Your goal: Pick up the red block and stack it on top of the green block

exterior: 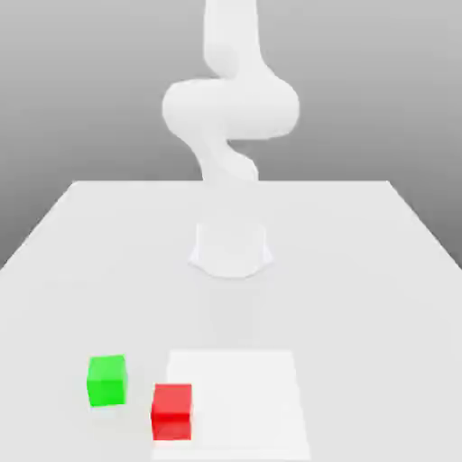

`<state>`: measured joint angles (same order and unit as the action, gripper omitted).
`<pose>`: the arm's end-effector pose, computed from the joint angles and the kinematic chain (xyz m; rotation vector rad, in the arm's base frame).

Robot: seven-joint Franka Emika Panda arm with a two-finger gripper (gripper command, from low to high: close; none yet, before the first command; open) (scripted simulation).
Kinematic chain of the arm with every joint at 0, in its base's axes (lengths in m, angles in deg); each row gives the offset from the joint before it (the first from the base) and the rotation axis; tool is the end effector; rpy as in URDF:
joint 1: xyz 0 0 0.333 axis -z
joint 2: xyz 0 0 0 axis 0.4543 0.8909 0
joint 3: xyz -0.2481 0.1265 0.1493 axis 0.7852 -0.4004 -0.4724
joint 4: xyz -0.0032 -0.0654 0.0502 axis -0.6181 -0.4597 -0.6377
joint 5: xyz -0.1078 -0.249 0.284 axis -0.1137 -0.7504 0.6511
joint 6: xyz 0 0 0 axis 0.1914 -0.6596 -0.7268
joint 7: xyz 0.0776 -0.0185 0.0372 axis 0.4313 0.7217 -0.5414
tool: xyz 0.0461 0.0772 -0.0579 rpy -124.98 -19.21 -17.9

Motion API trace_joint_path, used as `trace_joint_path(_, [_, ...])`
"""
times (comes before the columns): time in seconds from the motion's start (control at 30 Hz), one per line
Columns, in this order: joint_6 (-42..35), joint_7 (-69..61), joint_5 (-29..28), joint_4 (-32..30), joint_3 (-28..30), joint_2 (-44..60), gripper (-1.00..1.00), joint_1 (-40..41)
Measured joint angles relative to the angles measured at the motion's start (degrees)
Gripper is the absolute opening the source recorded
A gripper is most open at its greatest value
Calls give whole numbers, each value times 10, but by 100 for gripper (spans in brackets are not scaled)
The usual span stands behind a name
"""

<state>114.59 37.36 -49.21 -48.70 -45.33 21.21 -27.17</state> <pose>0.3811 -0.0079 0.6699 -2.4919 1.0457 -0.9391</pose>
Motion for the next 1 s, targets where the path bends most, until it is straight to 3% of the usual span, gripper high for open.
trace_joint_path(0.57, [154,-95,28,-95,60,357,0,0])
trace_joint_path(0.77, [208,-120,28,-128,66,481,0,16])
trace_joint_path(0.93, [288,-144,54,-119,46,584,0,32])
trace_joint_path(0.97, [302,-147,59,-117,42,601,-100,36])
trace_joint_path(1.0, [302,-147,59,-117,42,601,-100,36])
